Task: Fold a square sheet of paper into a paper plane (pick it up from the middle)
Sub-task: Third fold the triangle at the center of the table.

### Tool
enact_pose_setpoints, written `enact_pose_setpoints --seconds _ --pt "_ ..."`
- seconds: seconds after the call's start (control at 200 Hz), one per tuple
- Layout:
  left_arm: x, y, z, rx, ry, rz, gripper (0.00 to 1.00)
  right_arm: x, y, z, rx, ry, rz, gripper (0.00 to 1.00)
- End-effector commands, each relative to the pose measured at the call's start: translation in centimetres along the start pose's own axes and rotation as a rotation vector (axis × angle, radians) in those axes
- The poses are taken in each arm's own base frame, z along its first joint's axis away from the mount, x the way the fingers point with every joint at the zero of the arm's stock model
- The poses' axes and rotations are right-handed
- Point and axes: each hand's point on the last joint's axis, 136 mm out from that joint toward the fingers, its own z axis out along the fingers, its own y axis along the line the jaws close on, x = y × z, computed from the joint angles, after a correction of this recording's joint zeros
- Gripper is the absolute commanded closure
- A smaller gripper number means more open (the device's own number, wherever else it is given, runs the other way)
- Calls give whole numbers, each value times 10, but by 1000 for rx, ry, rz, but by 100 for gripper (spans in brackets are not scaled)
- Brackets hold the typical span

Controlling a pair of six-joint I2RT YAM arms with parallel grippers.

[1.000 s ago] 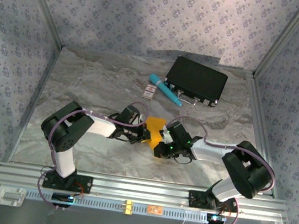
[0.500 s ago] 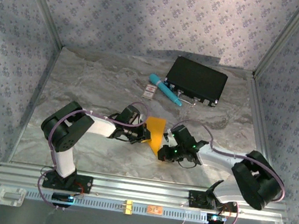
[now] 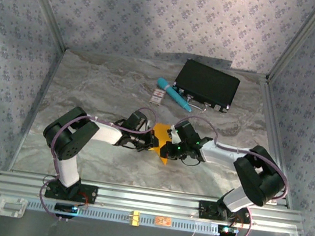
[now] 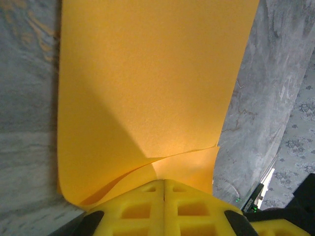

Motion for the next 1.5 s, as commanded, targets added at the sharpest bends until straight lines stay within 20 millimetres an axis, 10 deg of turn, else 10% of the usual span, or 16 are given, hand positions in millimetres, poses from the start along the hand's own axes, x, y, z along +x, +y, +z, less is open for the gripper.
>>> enact_pose_setpoints --seconds 0.0,0.245,0.51,0.845,1.494 --pt "6 29 6 -96 7 -37 100 -5 0 3 -9 10 28 95" --pt "-1 8 2 -53 -17 9 100 45 -56 12 119 104 172 97" --pt "-5 -30 -16 -24 -85 142 88 45 -60 11 134 96 184 98" --pt "7 0 6 -94 -26 55 100 46 -64 10 152 94 190 98" --pt "-41 42 -18 -257 -100 11 100 47 -67 6 164 96 177 100"
